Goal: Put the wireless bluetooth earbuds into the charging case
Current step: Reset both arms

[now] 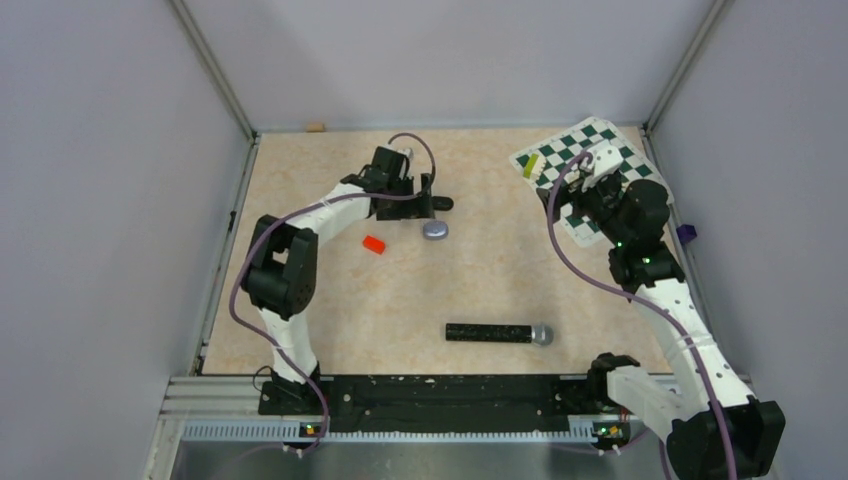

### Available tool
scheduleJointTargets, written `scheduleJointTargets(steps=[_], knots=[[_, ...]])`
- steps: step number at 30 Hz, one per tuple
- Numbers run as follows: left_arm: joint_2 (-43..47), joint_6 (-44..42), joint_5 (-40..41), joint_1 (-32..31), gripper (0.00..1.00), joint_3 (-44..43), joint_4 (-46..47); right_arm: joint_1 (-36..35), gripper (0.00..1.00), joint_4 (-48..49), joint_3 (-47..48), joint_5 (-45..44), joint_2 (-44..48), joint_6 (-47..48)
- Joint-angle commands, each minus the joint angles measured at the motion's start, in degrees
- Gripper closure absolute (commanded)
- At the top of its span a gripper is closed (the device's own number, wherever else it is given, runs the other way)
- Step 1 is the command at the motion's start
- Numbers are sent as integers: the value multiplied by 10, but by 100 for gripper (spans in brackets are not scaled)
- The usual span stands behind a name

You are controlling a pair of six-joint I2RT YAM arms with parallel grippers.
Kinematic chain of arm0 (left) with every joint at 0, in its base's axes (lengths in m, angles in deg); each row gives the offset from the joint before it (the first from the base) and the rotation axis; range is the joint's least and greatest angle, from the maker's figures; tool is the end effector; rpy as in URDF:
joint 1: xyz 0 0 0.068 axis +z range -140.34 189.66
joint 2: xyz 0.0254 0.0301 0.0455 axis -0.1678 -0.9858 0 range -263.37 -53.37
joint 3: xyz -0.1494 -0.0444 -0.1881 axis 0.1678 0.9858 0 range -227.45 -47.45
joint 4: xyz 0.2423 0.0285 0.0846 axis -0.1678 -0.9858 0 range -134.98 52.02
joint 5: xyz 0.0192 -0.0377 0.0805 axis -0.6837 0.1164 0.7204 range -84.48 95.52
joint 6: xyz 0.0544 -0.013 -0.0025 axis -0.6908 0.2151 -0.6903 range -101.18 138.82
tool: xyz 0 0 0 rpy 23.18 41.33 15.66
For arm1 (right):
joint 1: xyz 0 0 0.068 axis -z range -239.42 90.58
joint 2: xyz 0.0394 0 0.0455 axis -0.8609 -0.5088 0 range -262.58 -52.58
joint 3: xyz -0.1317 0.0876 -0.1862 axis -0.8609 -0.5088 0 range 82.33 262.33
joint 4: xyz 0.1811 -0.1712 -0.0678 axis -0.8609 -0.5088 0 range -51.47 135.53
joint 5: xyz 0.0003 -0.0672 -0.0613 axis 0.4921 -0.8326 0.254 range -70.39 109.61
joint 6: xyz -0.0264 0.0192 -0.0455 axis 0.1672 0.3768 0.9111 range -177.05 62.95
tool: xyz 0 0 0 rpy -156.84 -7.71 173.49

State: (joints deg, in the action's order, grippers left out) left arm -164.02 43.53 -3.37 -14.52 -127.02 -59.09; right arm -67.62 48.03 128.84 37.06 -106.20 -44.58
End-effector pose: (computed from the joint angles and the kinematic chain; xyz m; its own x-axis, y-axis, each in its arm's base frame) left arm 0.3709 -0.1731 0.1709 -0.8599 -0.0666 -0.5060 0.1450 0.9188 -0.3672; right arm 0.2346 0.0455 0.3229 0.0155 -0.2058 -0.9785 -0.4390 0.8778 -0.1916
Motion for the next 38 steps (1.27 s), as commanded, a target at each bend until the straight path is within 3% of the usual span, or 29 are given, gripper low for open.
scheduleJointTargets(steps=[1,5,7,10,14,21,28,34,38], knots=[[103,-85,53,6,1,-23,5,0,1,2,15,47,15,3],[169,-160,39,27,1,-15,-6,0,1,-48,43,87,20,9],[216,-179,-20,60,1,11,5,-1,1,-53,45,91,32,10],[263,-165,-166,153,1,41,31,-1,1,-62,57,74,51,-3],[310,-164,-294,282,1,58,29,0,1,-101,90,9,66,-35],[456,-228,-307,372,1,143,45,-1,1,-178,114,-76,117,-56],[611,-373,-301,397,1,183,-66,-2,1,-218,73,-74,199,-30],[739,-401,-339,416,1,255,-71,-2,1,-225,51,-83,249,-23],[760,-397,-342,429,1,269,-75,-2,1,-220,47,-88,261,-30]])
